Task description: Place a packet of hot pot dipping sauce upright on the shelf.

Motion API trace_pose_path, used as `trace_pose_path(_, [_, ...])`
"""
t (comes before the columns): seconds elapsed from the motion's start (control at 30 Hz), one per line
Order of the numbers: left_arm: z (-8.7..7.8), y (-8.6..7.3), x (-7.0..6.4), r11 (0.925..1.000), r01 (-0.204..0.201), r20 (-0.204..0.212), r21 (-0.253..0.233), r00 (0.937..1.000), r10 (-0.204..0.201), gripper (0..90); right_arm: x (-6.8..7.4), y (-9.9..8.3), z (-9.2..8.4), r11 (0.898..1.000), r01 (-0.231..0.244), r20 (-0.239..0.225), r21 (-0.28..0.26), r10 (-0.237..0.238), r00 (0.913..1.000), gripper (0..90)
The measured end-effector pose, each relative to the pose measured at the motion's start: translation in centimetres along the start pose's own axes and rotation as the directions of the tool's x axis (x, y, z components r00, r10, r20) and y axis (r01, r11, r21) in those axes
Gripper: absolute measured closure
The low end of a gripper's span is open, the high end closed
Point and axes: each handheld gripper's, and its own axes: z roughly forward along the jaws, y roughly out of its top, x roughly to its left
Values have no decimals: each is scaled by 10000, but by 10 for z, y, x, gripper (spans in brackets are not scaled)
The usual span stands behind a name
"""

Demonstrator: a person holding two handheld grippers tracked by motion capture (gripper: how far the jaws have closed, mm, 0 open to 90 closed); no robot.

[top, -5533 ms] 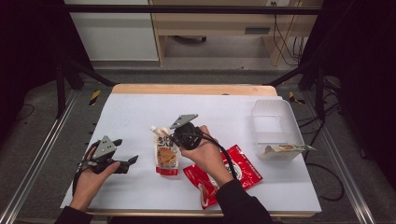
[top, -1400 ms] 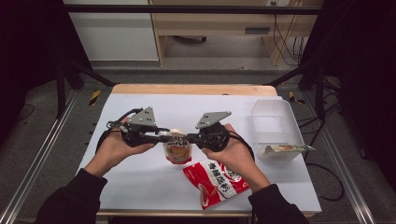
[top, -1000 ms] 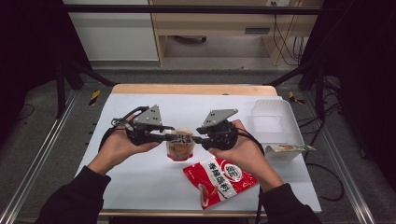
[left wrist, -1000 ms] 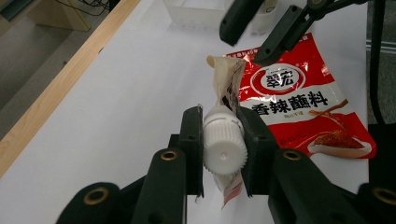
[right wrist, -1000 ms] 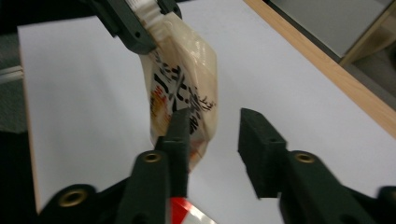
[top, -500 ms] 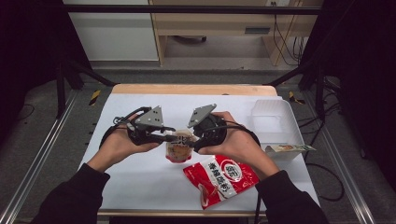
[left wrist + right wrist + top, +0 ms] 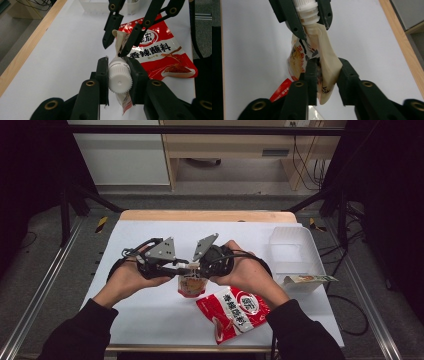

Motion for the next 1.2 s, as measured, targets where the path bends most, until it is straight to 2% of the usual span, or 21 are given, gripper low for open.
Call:
trace_pose_path(0.13, [1, -3, -1, 9999, 108, 12, -98, 9999, -108, 730, 4, 3, 0, 9996, -84, -13, 255, 84, 10000, 859])
trace_pose_path(0.3, [-1, -5, 0, 9996, 214, -133, -175, 9997, -216, 722, 4, 7, -1, 9994, -109, -58, 341, 111, 9999, 876])
trace_pose_path(0.33, [-2, -7, 0, 9985, 394, -137, -388, 9991, -399, 716, 3, 8, -2, 9995, -3, -3, 305, 4, 10000, 876])
trace_pose_path(0.37, [-2, -7, 0, 9985, 394, -137, -388, 9991, -399, 675, 3, 8, -2, 9995, -3, -3, 305, 4, 10000, 876])
trace_pose_path(0.43, [-4, -10, 2, 9953, 732, -387, -629, 9964, -757, 540, -1, 9, -4, 9995, 24, 97, 318, -27, 9999, 876])
trace_pose_path(0.5, [-6, -12, 3, 9934, 826, -440, -790, 9953, -863, 430, -3, 9, -5, 9995, 6, 173, 320, -12, 9998, 877])
trace_pose_path(0.53, [-9, -14, 3, 9908, 884, -565, -1024, 9939, -945, 387, -8, 7, -7, 9992, -15, 319, 393, 3, 9995, 877])
trace_pose_path(0.63, [-12, -16, 2, 9897, 899, -642, -1111, 9932, -974, 325, -13, 6, -10, 9995, 40, 439, 300, -54, 9990, 877])
trace_pose_path(0.67, [-14, -21, 2, 9885, 1032, -832, -1102, 9901, -1126, 279, -18, 4, -14, 9996, 96, 556, 261, -111, 9984, 877])
trace_pose_path(0.77, [-14, -27, 1, 9864, 1215, -945, -1103, 9867, -1321, 222, -25, 0, -19, 9998, 124, 696, 169, -136, 9975, 876])
trace_pose_path(0.83, [-15, -34, 1, 9845, 1333, -990, -1139, 9845, -1448, 207, -27, -1, -22, 9998, 136, 753, 167, -148, 9970, 876])
trace_pose_path(0.87, [-16, -42, 1, 9827, 1479, -1098, -1118, 9810, -1602, 195, -31, -4, -25, 9999, 75, 829, 135, -86, 9965, 876])
trace_pose_path(0.97, [-17, -50, 2, 9810, 1592, -1192, -1106, 9778, -1721, 164, -36, -9, -30, 9997, 77, 898, 212, -96, 9959, 876])
trace_pose_path(1.0, [-18, -58, 2, 9789, 1691, -1291, -1143, 9745, -1834, 155, -38, -10, -31, 9998, 42, 952, 180, -59, 9954, 876])
trace_pose_path(1.1, [-18, -65, 1, 9783, 1779, -1377, -1064, 9717, -1917, 143, -44, -13, -35, 9998, 36, 1065, 185, -56, 9943, 876])
trace_pose_path(1.13, [-18, -72, 0, 9773, 1858, -1544, -1016, 9676, -2000, 129, -48, -15, -39, 9998, -16, 1136, 174, -3, 9935, 876])
trace_pose_path(1.2, [-19, -76, -1, 9765, 1908, -1609, -1000, 9654, -2051, 120, -51, -17, -43, 9998, -88, 1264, 153, 68, 9919, 876])
